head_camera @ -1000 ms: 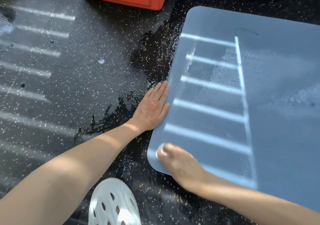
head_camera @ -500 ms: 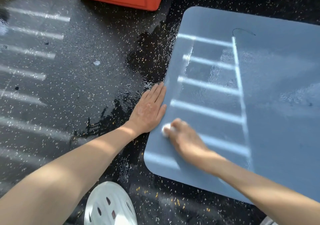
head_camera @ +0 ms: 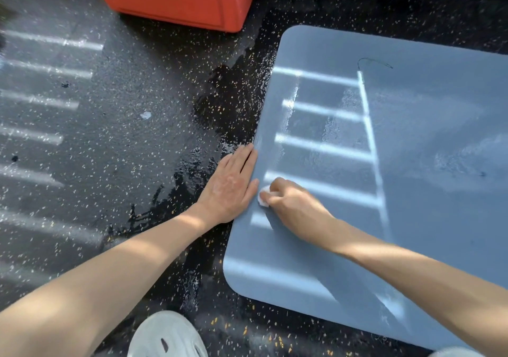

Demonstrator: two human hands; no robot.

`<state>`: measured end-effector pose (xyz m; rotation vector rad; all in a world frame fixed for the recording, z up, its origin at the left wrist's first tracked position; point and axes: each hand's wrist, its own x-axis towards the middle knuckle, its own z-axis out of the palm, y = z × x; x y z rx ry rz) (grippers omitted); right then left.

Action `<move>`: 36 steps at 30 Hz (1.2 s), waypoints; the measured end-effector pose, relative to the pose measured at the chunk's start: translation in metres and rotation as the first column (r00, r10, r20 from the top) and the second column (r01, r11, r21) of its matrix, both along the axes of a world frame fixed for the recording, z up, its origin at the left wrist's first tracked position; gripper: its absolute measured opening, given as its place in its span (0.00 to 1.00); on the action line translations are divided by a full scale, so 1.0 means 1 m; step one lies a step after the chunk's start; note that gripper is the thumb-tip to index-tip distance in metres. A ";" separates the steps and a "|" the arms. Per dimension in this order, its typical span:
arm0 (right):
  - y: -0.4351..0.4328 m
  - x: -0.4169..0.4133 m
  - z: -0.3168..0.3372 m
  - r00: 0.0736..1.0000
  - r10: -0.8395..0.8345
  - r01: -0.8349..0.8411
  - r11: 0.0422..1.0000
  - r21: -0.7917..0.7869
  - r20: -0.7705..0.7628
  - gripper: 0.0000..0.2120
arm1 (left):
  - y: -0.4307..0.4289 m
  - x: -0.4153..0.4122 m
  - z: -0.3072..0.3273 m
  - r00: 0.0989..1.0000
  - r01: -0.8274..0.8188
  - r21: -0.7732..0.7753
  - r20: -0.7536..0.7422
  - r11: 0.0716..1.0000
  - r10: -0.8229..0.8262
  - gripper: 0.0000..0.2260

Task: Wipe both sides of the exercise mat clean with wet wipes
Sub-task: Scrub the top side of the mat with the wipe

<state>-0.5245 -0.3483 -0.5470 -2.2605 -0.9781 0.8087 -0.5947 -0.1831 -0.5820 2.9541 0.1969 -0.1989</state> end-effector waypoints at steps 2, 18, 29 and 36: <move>0.019 0.036 0.004 0.971 -0.241 0.240 0.970 -0.023 -0.013 0.09 | 0.006 0.005 0.001 0.999 0.042 0.041 -0.025 0.998 -0.041 0.30; 0.028 0.086 -0.005 0.995 -0.077 0.078 0.997 -0.013 0.068 0.09 | 0.026 0.144 0.000 0.997 -0.072 0.110 0.019 0.991 0.070 0.26; 0.055 0.173 -0.016 0.960 -0.254 0.248 0.967 0.063 0.117 0.09 | 0.032 0.193 -0.016 0.977 -0.195 -0.058 0.081 0.979 0.200 0.25; 0.059 0.196 -0.023 0.976 -0.203 0.195 0.976 0.097 0.082 0.09 | 0.036 0.196 -0.014 0.986 -0.153 -0.028 0.065 0.988 0.154 0.32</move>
